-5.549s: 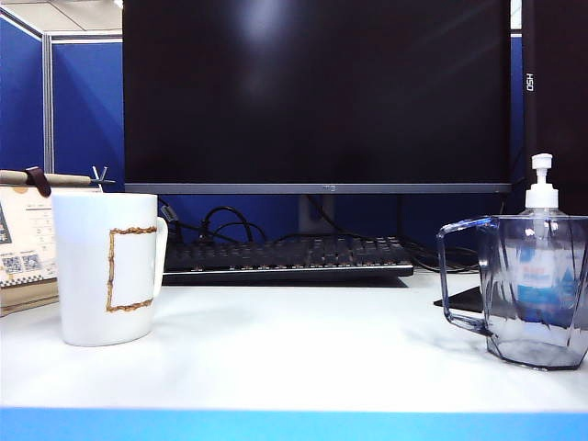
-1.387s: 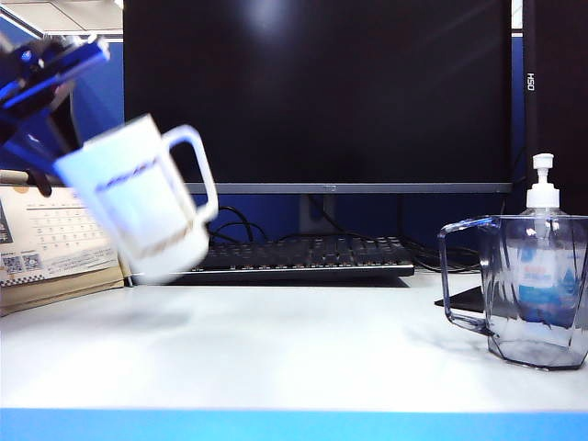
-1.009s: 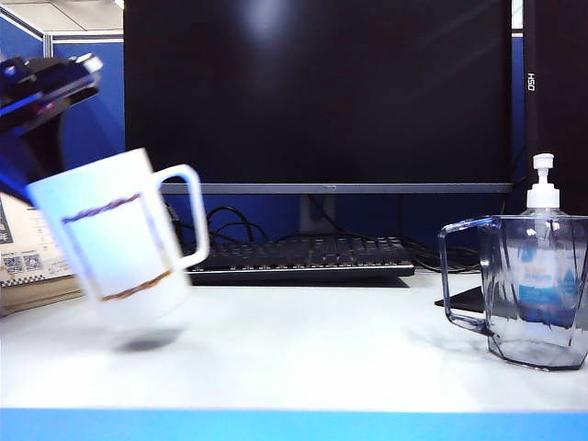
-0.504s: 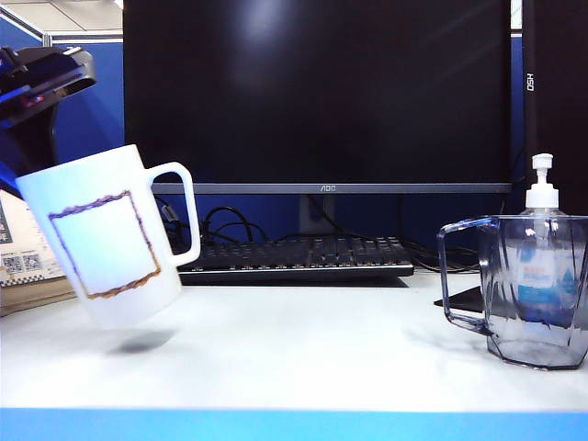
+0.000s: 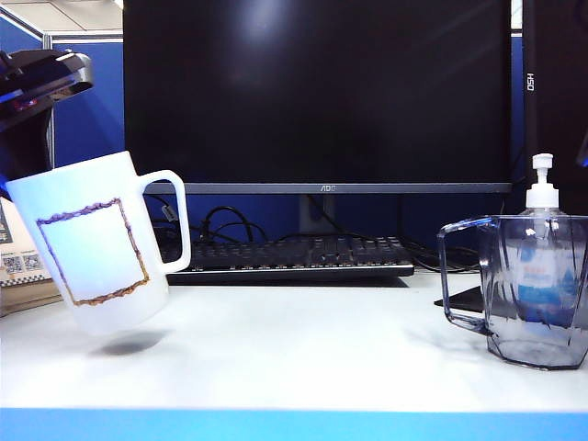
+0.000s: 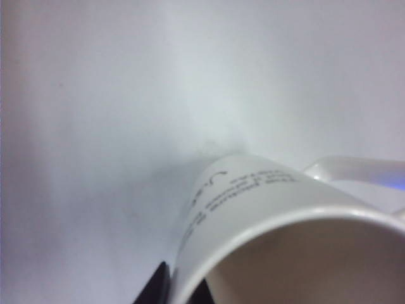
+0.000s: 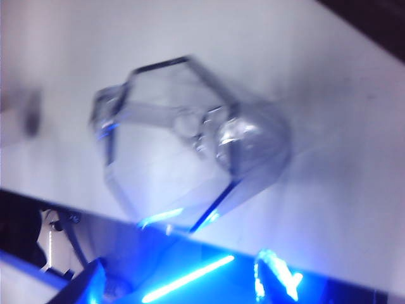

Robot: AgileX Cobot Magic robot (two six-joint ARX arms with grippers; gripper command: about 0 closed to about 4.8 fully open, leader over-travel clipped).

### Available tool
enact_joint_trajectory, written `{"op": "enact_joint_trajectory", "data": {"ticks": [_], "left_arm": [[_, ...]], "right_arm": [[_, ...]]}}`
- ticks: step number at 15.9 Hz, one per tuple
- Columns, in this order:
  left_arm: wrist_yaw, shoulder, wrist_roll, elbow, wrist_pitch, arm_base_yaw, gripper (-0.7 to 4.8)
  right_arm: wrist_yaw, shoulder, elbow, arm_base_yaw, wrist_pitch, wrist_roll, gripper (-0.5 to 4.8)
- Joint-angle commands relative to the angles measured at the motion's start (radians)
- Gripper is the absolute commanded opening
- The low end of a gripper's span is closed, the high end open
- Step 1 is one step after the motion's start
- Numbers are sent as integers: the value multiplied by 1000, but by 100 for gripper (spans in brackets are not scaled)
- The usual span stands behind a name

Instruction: Swap the positions of the transparent plastic cup and the white ceramic cup.

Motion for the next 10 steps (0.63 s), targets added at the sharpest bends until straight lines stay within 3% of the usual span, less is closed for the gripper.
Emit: {"op": "enact_joint_trajectory", "data": {"ticks": [1, 10], "left_arm": [[16, -9, 9, 12, 30, -1, -6], [16, -10, 15, 12, 10, -1, -6]], "right_arm": [[19, 62, 4, 6, 82, -3, 307], [16, 215, 4, 6, 202, 23, 303]]}}
